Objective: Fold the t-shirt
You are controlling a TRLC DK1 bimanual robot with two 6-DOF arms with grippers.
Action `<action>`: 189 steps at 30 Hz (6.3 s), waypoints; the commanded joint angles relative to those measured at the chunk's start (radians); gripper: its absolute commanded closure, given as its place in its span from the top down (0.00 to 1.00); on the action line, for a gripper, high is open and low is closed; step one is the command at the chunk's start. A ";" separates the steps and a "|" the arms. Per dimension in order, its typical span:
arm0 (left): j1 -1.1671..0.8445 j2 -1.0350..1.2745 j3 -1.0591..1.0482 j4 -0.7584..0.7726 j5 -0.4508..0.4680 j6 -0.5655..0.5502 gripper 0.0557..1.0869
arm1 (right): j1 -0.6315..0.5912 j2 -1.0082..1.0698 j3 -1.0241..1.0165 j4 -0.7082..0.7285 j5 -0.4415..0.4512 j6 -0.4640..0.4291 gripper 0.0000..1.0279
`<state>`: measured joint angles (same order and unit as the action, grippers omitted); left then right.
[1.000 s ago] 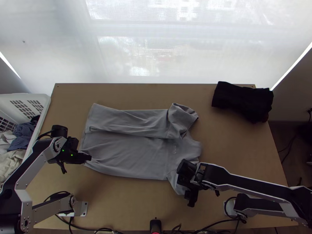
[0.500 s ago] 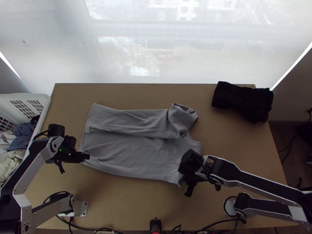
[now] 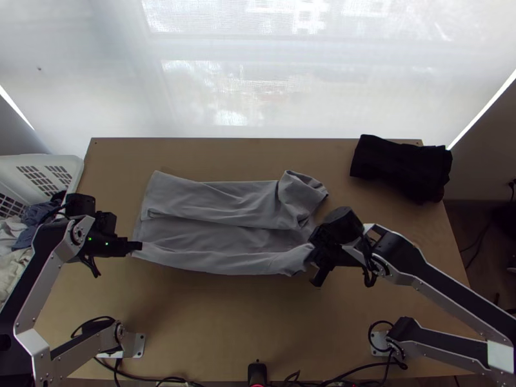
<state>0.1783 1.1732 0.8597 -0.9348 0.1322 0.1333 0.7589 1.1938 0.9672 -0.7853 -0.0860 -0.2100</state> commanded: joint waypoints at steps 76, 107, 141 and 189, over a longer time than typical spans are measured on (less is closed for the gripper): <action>-0.079 0.646 0.538 0.192 -0.006 -0.116 0.94 | -0.443 0.810 0.895 -0.020 -0.020 -0.014 0.96; -0.143 0.764 0.538 0.237 0.003 -0.195 0.93 | -0.151 0.730 0.502 0.109 -0.018 -0.009 0.96; -0.178 0.560 0.702 0.175 0.244 -0.207 0.03 | -0.171 0.828 0.496 0.135 -0.006 0.000 0.96; -0.864 0.783 0.880 0.611 0.126 -0.310 0.03 | -0.377 0.296 0.404 -0.120 -0.001 0.089 0.96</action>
<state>-0.6178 1.8870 1.7390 -0.4065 0.3176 -0.1997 0.3923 1.5047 1.3880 -0.8955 -0.0872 -0.1268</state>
